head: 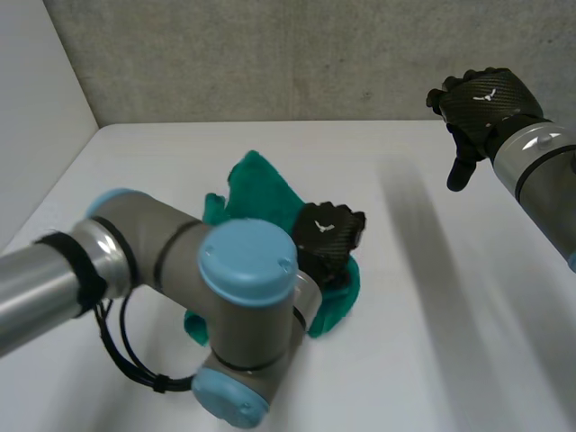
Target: Fold the towel.
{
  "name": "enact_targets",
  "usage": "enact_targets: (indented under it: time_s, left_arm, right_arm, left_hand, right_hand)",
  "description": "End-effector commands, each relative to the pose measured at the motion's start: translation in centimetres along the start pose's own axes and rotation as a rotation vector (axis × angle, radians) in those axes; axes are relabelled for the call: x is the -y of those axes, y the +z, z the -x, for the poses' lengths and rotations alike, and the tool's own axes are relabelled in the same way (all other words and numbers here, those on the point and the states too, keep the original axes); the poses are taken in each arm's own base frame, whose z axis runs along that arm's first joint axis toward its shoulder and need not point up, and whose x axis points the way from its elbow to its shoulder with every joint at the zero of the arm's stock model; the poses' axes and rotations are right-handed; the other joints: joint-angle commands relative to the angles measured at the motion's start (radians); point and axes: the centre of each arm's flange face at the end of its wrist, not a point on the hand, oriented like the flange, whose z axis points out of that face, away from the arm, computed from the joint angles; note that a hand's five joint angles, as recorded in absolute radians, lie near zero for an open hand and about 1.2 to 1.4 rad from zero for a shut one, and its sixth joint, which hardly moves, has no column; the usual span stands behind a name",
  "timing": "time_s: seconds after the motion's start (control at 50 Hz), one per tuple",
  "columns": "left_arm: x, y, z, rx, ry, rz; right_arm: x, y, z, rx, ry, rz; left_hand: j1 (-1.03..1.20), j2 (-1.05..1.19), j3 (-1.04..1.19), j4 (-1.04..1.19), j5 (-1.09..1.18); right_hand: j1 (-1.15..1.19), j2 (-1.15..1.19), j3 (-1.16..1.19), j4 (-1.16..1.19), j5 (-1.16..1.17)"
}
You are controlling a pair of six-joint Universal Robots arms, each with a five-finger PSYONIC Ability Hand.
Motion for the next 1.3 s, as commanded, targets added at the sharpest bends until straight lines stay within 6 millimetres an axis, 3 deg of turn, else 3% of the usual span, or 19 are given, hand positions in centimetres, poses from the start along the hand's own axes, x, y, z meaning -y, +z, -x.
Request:
enact_targets:
  time_s: [0.02, 0.12, 0.16, 0.2, 0.26, 0.28, 0.42, 0.6, 0.76, 0.82, 0.86, 1.06, 1.16, 1.2, 1.3]
  left_arm:
    - [1.6, -0.8, 0.3, 0.007, -0.004, -0.055]
    - [3.7, -1.8, 3.5, 0.080, -0.015, -0.080]
    - [4.9, -2.8, 6.7, 0.156, -0.025, -0.085]
    - [5.0, -3.8, 8.5, 0.201, -0.030, -0.060]
    - [4.9, -4.2, 8.9, 0.210, -0.031, -0.045]
    - [3.9, -5.6, 10.1, 0.244, -0.036, 0.034]
    - [0.1, -8.5, 12.9, 0.357, -0.063, 0.255]
    - [-2.1, -9.2, 13.5, 0.384, -0.083, 0.340]
    - [-3.1, -8.8, 13.5, 0.381, -0.107, 0.366]
    - [-3.5, -8.4, 13.5, 0.379, -0.109, 0.373]
    - [-3.7, -8.1, 13.5, 0.377, -0.110, 0.374]
    - [-3.8, -6.8, 13.8, 0.383, -0.121, 0.309]
    - [-3.1, -6.4, 13.9, 0.383, -0.117, 0.272]
    - [-2.5, -6.4, 13.9, 0.383, -0.116, 0.254]
    - [0.2, -6.5, 13.9, 0.383, -0.109, 0.167]
  right_arm:
    - [0.0, -0.2, 0.2, 0.007, 0.007, 0.001]
    - [-0.1, -0.3, 0.2, 0.009, 0.004, 0.007]
    - [-0.2, -0.3, 0.2, 0.008, 0.004, 0.011]
    - [-0.5, -0.4, 0.4, 0.018, 0.006, 0.027]
    - [-0.9, -0.6, 0.7, 0.030, 0.008, 0.050]
    - [-1.4, -0.8, 0.9, 0.041, 0.011, 0.073]
    - [-3.9, -2.2, 2.8, 0.110, 0.104, 0.180]
    - [-7.1, -3.7, 5.7, 0.227, 0.327, 0.256]
    - [-8.4, -3.6, 7.3, 0.279, 0.421, 0.218]
    - [-9.8, -2.8, 8.4, 0.297, 0.449, 0.229]
    - [-10.8, -2.5, 10.2, 0.337, 0.445, 0.251]
    - [-11.9, -1.6, 13.1, 0.392, 0.428, 0.246]
    - [-11.9, -0.9, 14.3, 0.406, 0.418, 0.222]
    - [-11.6, -0.5, 14.4, 0.401, 0.412, 0.208]
    - [-10.4, 0.4, 13.0, 0.335, 0.414, 0.170]
  left_hand:
    - [-0.588, -0.627, -0.638, -0.638, -0.632]
    - [-0.597, -0.636, -0.647, -0.647, -0.641]
    - [-0.588, -0.627, -0.638, -0.638, -0.632]
    - [-0.582, -0.621, -0.633, -0.632, -0.626]
    - [-0.582, -0.621, -0.632, -0.632, -0.626]
    - [-0.580, -0.618, -0.630, -0.629, -0.623]
    - [-0.571, -0.609, -0.621, -0.620, -0.615]
    - [-0.512, -0.551, -0.562, -0.562, -0.556]
    - [-0.362, -0.401, -0.412, -0.412, -0.406]
    - [-0.257, -0.296, -0.307, -0.306, -0.301]
    - [-0.189, -0.228, -0.239, -0.239, -0.233]
    - [0.477, 0.438, 0.427, 0.427, 0.433]
    - [0.589, 0.550, 0.539, 0.539, 0.545]
    - [0.589, 0.550, 0.539, 0.539, 0.545]
    - [0.589, 0.550, 0.539, 0.539, 0.545]
  right_hand:
    - [-0.027, -0.043, -0.035, -0.052, -0.058]
    - [-0.027, -0.043, -0.035, -0.052, -0.058]
    - [-0.027, -0.043, -0.035, -0.052, -0.058]
    - [-0.027, -0.043, -0.035, -0.052, -0.058]
    - [-0.027, -0.043, -0.035, -0.052, -0.058]
    - [-0.027, -0.043, -0.035, -0.052, -0.058]
    - [-0.027, -0.043, -0.035, -0.052, -0.058]
    - [0.086, 0.070, 0.077, 0.060, 0.055]
    - [0.133, 0.117, 0.125, 0.108, 0.102]
    - [0.136, 0.120, 0.127, 0.111, 0.105]
    - [0.136, 0.120, 0.127, 0.111, 0.105]
    - [0.197, 0.181, 0.189, 0.172, 0.166]
    - [0.561, 0.544, 0.552, 0.535, 0.529]
    - [1.184, 1.168, 1.176, 1.159, 1.153]
    - [1.195, 1.179, 1.186, 1.169, 1.164]
